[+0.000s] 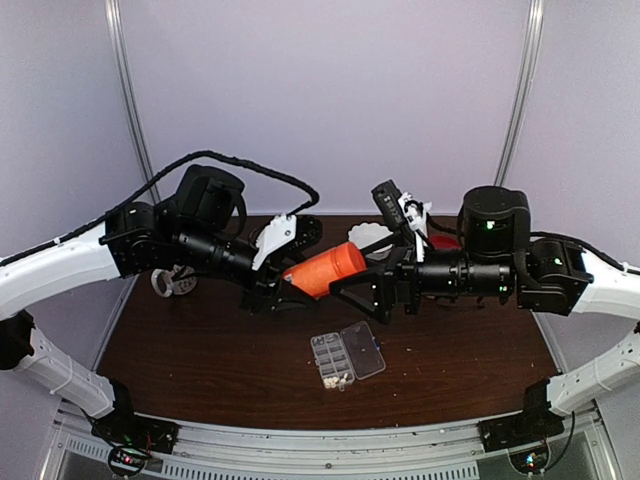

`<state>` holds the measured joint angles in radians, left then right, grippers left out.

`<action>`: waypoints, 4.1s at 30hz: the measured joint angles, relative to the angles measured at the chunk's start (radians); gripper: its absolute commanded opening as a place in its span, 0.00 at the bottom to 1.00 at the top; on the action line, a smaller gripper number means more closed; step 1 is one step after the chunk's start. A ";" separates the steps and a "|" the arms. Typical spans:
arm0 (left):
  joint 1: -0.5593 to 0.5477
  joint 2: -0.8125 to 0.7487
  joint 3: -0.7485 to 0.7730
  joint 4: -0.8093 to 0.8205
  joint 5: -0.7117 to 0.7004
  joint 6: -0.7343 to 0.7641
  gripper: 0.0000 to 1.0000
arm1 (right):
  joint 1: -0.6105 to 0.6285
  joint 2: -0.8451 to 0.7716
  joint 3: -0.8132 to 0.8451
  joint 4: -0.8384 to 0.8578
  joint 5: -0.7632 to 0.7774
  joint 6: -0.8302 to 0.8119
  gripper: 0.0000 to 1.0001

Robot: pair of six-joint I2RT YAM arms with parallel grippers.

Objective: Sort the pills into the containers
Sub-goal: Screw the lid of the pill bottle onto the pill bottle, then place the pill bottle at the center of the board, then pick up the pill bottle from the center of the board.

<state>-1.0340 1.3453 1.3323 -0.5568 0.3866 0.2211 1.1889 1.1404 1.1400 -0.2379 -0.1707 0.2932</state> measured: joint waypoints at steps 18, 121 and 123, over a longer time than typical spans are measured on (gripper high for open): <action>0.000 0.000 0.000 0.024 0.085 0.004 0.00 | 0.007 0.041 0.000 0.071 0.036 -0.083 0.61; 0.138 -0.038 -0.338 0.302 -0.535 -0.357 0.97 | -0.792 0.512 0.162 -0.518 0.300 -0.018 0.74; 0.138 -0.038 -0.338 0.303 -0.532 -0.357 0.97 | -0.797 0.525 0.172 -0.515 0.292 -0.023 0.81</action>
<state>-0.8963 1.3071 0.9947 -0.2543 -0.1452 -0.1360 0.3916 1.6650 1.3117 -0.7525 0.1211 0.2707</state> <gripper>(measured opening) 0.975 0.731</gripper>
